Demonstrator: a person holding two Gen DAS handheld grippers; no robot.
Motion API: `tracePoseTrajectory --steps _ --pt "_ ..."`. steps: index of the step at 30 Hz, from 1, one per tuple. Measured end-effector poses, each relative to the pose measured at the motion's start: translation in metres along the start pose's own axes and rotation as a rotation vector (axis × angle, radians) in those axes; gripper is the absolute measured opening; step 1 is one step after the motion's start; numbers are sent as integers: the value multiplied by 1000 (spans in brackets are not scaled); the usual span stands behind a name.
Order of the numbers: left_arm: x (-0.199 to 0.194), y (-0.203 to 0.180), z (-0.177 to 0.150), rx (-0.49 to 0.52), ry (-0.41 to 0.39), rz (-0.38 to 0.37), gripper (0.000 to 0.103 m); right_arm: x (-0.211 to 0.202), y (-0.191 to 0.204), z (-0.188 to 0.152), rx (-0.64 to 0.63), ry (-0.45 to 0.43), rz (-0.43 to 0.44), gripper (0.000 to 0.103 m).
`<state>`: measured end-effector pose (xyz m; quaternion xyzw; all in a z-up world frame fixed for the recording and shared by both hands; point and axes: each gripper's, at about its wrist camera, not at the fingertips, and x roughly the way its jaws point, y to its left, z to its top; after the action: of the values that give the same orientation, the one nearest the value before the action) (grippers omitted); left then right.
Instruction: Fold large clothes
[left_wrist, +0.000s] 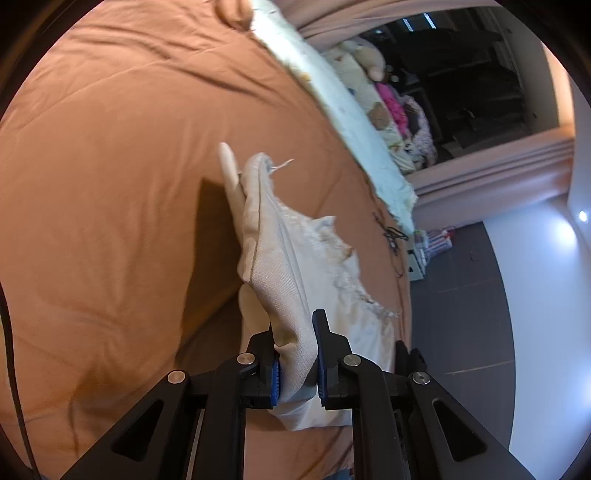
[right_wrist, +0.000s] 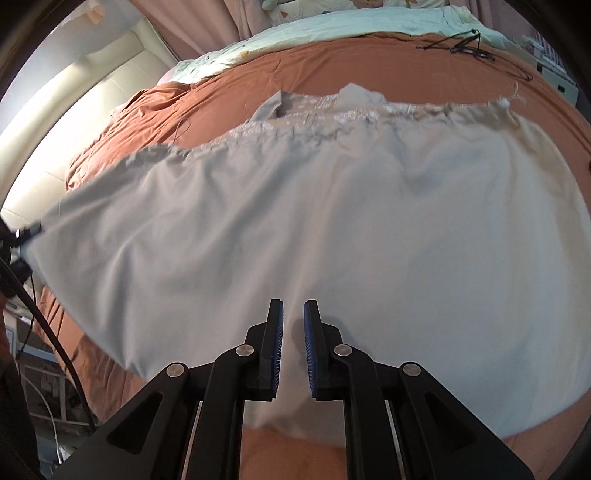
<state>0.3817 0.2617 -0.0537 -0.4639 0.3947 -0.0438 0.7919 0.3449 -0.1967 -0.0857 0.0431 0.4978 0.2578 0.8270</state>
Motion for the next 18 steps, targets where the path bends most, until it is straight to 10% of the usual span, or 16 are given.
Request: tracePoseTrajectory --steps 18 --pt "40 -160 -15 218 37 -119 14 -19 -28 -49 -4 -65 46 9"
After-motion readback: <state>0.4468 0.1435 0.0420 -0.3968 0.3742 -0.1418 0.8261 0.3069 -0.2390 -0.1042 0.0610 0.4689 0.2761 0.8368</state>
